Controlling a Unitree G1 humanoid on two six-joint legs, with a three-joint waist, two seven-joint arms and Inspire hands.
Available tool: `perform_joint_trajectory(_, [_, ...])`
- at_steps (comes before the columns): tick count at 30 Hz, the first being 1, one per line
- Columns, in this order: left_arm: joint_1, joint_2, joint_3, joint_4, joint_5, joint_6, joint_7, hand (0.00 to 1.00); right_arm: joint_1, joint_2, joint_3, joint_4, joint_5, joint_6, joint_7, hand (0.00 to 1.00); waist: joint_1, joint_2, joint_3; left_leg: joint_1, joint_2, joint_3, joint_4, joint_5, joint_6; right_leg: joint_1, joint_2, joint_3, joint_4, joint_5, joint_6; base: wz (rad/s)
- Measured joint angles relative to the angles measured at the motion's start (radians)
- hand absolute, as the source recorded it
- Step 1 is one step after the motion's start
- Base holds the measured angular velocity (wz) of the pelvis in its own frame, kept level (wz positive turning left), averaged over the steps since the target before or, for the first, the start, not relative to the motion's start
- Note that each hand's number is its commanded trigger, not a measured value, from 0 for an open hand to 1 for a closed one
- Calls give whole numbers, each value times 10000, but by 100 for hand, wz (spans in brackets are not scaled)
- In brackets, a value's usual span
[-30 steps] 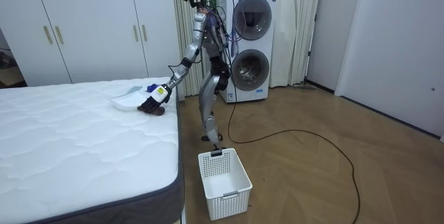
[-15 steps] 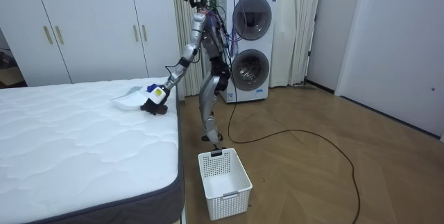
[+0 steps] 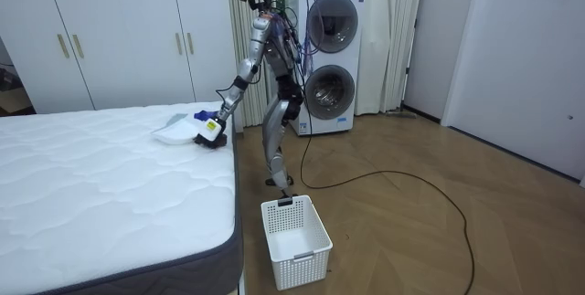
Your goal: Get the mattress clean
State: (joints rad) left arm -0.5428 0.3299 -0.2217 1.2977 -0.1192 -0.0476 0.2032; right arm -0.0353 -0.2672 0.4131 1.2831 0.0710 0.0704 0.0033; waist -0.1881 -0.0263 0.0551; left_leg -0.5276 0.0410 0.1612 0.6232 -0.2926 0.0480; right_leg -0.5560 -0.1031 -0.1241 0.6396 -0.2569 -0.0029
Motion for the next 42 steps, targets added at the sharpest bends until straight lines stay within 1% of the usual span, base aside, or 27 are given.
perform_joint_trajectory(3, [0, -5, -192, 6, -74, 42, -11, 100, -13, 0, 2, -1, 27, 143, 0, 0, 3, -6, -4, 1, -1, 2, 0, 0, 0, 6, 1, -1, -5, 2, 3, 0])
perform_joint_trajectory(9, [-1, -26, -188, 112, -73, 95, -183, 100, 2, 34, 27, -8, 27, 246, 34, 0, 6, 5, -11, 2, 41, 4, -15, 0, -1, 31, 42, -2, -94, 41, -3, 0])
perform_joint_trajectory(11, [-16, -27, -190, 109, -76, 162, -185, 100, 2, 39, 28, -24, 29, 352, 54, 0, 7, 25, -24, 6, 55, 1, -14, 0, 0, 64, 59, -5, -151, 68, 9, 0])
perform_joint_trajectory(14, [-21, -56, -190, 114, -72, 204, -182, 100, 9, 40, 27, -24, 76, 409, 54, 0, 21, 25, -24, 68, 35, 5, -31, -3, 5, 110, 37, -10, -154, 72, 17, 0])
perform_joint_trajectory(15, [-21, -84, -188, 120, -72, 274, -177, 100, 33, 40, 27, -24, 120, 410, 54, 0, 26, 24, -26, 144, 28, 8, -46, -5, 9, 179, 29, -11, -163, 71, 19, 0])
perform_joint_trajectory(16, [-21, -96, -182, 173, -60, 339, -176, 100, 39, 39, 22, -24, 135, 409, 53, 0, 36, 36, -51, 189, 22, 17, -77, -5, 10, 212, 22, -7, -179, 72, 21, 0])
perform_joint_trajectory(18, [-16, -108, -179, 200, -60, 407, -177, 100, 78, 40, 21, -26, 152, 404, 56, 0, 36, 37, -51, 280, 11, 30, -127, -4, 11, 282, 15, -9, -191, 73, 22, 0])
perform_joint_trajectory(20, [-8, -127, -176, 238, -58, 490, -177, 100, 178, 38, 13, -22, 211, 404, 56, 0, 50, 38, -103, 375, 1, 35, -193, -3, 10, 358, 21, 17, -210, 73, 22, 0])
perform_joint_trajectory(21, [-8, -124, -141, 272, -52, 510, -172, 100, 184, 38, 13, -21, 255, 407, 54, 0, 81, 38, -108, 426, -1, 63, -219, 0, 10, 374, 26, 79, -197, 73, 22, -9])
perform_joint_trajectory(23, [-4, -131, -99, 392, -52, 549, -172, 100, 175, 38, 21, -26, 264, 386, 34, 0, 67, 57, -117, 522, 5, 162, -261, 1, 10, 425, 40, 137, -199, 76, 27, -8])
perform_joint_trajectory(24, [-5, -131, -95, 396, -51, 559, -170, 100, 175, 38, 26, -25, 325, 380, 34, 0, 65, 88, -137, 547, -1, 160, -292, 12, 13, 446, 41, 142, -213, 79, 33, 0])
perform_joint_trajectory(26, [-3, -129, -89, 445, -32, 559, -149, 100, 180, 38, 71, -24, 398, 348, 35, 0, 71, 91, -139, 654, -9, 179, -387, 40, 14, 507, 45, 188, -257, 91, 48, -3])
perform_joint_trajectory(28, [-3, -128, -90, 532, 26, 558, -125, 100, 180, 38, 84, -25, 401, 268, 42, 0, 68, 125, -157, 681, 1, 231, -434, 46, 8, 525, 81, 233, -315, 111, 58, -5])
perform_joint_trajectory(35, [-3, -99, 42, 589, 37, 496, -82, 100, 155, 37, -31, -45, 404, 66, 47, 0, 104, 141, -154, 672, 6, 266, -480, 43, 10, 510, 67, 190, -369, 111, 57, 0])
perform_joint_trajectory(38, [-1, -80, 27, 573, 36, 445, 49, 100, 161, 31, -44, -17, 513, -37, -4, 0, 262, 198, -156, 677, 11, 265, -536, 44, 7, 540, 95, 138, -498, 148, 37, 0])
perform_joint_trajectory(39, [0, -67, 25, 573, 38, 437, 85, 100, 163, 27, -37, -15, 572, -62, -4, 0, 321, 235, -145, 683, 9, 244, -539, 44, 4, 584, 111, 96, -540, 159, 30, 5])
perform_joint_trajectory(42, [6, 37, 20, 573, 38, 425, 144, 100, 116, -26, -65, -21, 715, -199, -57, 0, 427, 325, -134, 707, 4, 159, -571, 46, 0, 611, 94, 72, -537, 150, 29, 5])
